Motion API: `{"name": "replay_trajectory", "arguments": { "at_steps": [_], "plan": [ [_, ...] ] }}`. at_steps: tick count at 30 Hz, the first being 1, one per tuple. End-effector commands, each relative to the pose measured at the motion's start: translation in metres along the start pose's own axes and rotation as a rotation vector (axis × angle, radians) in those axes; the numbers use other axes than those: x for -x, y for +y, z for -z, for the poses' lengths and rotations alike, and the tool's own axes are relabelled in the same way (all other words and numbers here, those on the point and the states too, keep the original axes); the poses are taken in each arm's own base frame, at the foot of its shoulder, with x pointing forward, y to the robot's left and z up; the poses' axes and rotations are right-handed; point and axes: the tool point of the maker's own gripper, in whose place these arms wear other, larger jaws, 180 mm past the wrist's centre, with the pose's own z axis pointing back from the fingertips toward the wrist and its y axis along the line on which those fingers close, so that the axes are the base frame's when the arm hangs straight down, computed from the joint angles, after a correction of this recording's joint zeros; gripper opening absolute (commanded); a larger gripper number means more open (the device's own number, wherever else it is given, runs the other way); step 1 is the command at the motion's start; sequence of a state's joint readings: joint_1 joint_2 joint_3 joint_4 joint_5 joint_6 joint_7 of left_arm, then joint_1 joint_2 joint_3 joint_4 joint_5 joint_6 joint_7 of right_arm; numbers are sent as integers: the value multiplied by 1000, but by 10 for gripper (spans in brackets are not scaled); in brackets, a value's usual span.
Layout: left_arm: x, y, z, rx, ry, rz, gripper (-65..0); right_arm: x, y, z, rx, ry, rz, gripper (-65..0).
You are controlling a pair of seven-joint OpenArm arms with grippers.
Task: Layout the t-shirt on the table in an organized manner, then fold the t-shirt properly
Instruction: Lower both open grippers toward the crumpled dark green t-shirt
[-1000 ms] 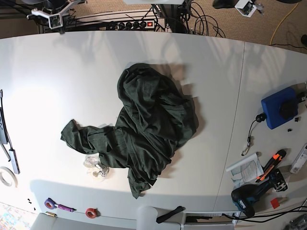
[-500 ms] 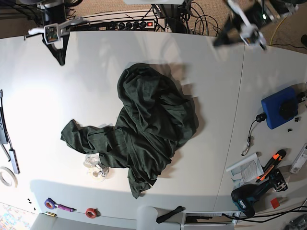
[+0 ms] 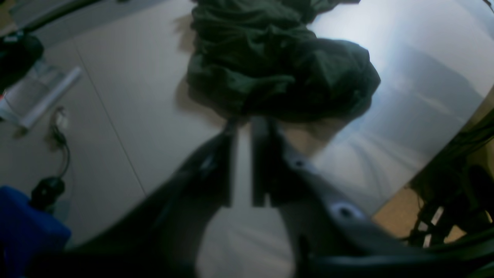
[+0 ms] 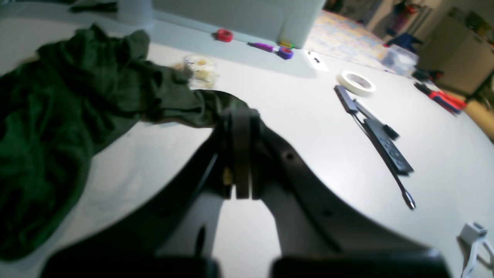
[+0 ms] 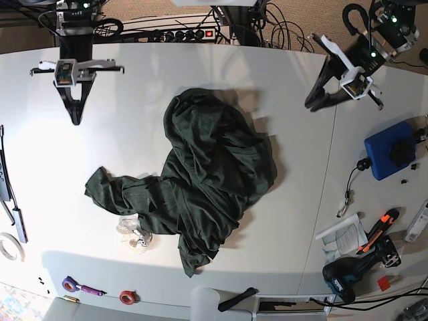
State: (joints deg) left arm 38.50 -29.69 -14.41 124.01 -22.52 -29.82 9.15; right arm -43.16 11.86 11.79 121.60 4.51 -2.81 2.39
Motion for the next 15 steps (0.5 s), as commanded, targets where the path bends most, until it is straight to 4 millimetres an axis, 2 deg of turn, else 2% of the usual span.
{"name": "replay_trajectory", "arguments": {
  "at_steps": [1,4,8,11,13,14,15],
  "plan": [
    [-11,1,-1,3,-41,9,-507,-10,0,3,-1,-33,0,-650],
    [-13,5,2,-5,-50,16,-464,-2,21,11,-115,28,0,-650],
    [-15,14,9,-13,-64,23,-465,2,59,6,-331,41,-74,-650],
    [-7,14,21,8,-60,2,-464,2,64,4,-364,40,-76,-650],
    [5,11,31,29,-41,-26,-464,2,64,4,-365,41,-77,-650],
    [13,10,36,40,-28,-42,-464,2,64,4,-365,42,-80,-621],
    [20,8,40,51,-14,-57,-464,2,64,4,-365,43,-85,-560]
  ]
}}
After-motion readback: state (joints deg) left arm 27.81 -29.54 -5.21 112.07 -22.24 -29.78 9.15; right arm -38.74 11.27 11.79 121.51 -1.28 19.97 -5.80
